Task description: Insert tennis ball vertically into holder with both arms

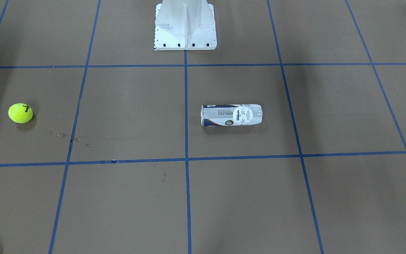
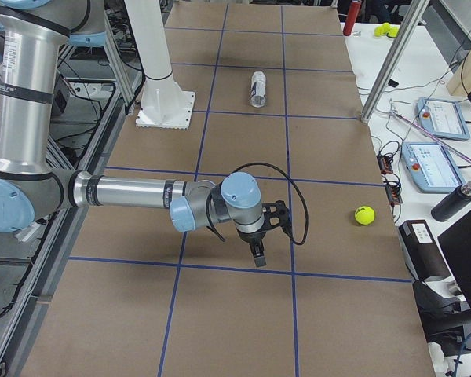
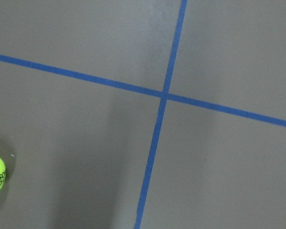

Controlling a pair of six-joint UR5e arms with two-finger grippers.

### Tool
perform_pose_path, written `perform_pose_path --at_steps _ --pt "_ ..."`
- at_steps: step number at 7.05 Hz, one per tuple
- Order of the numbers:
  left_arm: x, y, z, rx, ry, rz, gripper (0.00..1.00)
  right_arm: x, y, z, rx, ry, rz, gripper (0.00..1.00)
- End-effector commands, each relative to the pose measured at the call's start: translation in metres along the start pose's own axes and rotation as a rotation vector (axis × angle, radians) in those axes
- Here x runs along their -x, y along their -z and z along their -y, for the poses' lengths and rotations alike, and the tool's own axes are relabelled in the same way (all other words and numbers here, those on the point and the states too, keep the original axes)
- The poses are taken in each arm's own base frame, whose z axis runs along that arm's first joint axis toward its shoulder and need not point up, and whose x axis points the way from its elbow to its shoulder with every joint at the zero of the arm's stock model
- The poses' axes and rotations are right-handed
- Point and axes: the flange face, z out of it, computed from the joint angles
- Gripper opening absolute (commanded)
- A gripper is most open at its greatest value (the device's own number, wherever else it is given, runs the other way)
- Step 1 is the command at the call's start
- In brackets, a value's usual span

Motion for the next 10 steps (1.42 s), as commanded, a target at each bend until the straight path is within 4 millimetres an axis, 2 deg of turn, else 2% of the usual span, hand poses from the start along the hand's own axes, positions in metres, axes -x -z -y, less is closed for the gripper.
perform_pose_path --at_steps 1,2,4,6,8,9,10 --pt "-0.010 0.015 0.036 -0.154 -0.132 0.026 1.00 0.001 0.001 0.000 -0.017 0.016 0.002 1.00" --pt "-0.018 0.025 0.050 -0.201 -0.176 0.034 1.00 0.000 0.001 0.000 -0.017 0.016 0.001 1.00" --pt "-0.035 0.032 0.055 -0.294 -0.281 -0.010 1.00 0.002 0.002 0.001 -0.022 0.019 0.002 1.00" --pt "-0.080 0.037 0.086 -0.335 -0.357 -0.060 1.00 0.002 0.002 0.001 -0.025 0.022 0.002 1.00" --pt "-0.154 0.041 0.101 -0.401 -0.538 -0.110 1.00 0.002 0.002 0.001 -0.025 0.022 0.001 1.00" --pt "-0.178 0.042 0.116 -0.448 -0.622 -0.129 1.00 0.002 0.002 0.002 -0.024 0.023 0.001 1.00" --pt "-0.225 0.029 0.140 -0.459 -0.713 -0.184 1.00 0.002 0.002 0.001 -0.025 0.022 0.001 1.00"
